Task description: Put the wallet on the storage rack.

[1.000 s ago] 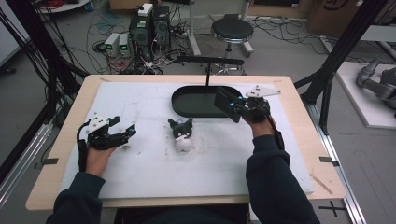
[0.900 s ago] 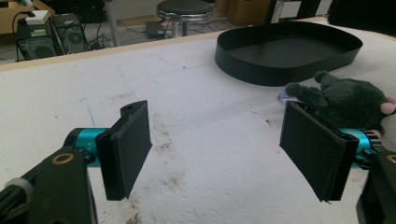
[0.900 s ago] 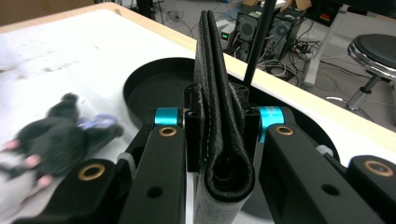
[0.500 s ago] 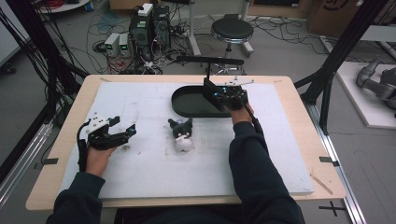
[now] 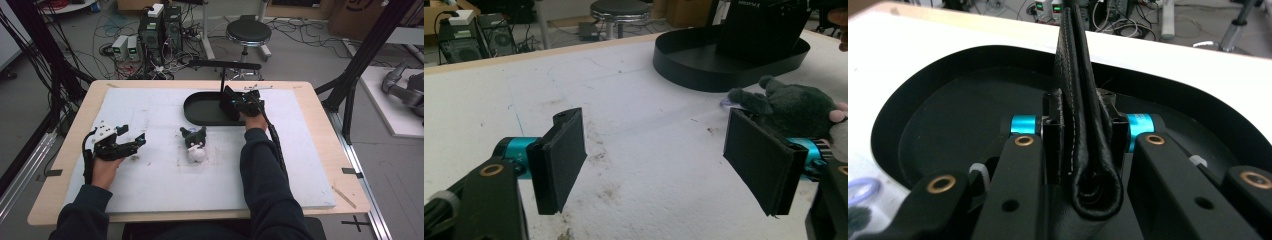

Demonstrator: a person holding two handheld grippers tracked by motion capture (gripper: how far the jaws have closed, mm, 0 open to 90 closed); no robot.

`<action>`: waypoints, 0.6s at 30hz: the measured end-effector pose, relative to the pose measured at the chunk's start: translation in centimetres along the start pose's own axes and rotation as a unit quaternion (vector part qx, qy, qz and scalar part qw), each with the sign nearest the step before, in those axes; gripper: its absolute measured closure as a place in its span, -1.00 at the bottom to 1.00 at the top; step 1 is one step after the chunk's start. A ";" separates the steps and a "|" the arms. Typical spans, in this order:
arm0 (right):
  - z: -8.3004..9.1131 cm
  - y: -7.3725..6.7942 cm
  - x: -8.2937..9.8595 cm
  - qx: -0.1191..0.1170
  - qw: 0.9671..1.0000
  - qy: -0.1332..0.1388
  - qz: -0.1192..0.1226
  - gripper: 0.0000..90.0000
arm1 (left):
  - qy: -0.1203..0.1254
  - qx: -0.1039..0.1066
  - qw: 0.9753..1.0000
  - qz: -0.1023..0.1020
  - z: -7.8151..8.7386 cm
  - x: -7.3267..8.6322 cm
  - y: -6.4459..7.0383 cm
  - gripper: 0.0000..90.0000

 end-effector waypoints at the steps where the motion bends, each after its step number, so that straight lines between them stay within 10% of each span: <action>1: 0.0 0.2 0.0 0.005 1.000 0.000 -0.001 0.64 | 0.000 0.000 1.000 0.001 0.0 0.0 0.0 -0.45; 11: 0.2 2.5 1.2 0.094 0.995 -0.039 0.018 0.13 | -0.003 0.000 1.000 0.002 -0.1 0.1 0.1 -0.46; 18: -0.5 2.7 1.8 0.071 0.996 -0.056 0.010 0.02 | -0.005 0.000 1.000 0.001 -0.1 0.1 0.0 -0.45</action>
Point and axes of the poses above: each handheld gripper's, and its own axes: z roughly backward along the jaws, x roughly out of its underside, y roughly to its right, the point moved 9 cm from there along -z, roughly forward along the jaws, and after that the axes turned 7 degrees about -y, right-handed, at the moved point
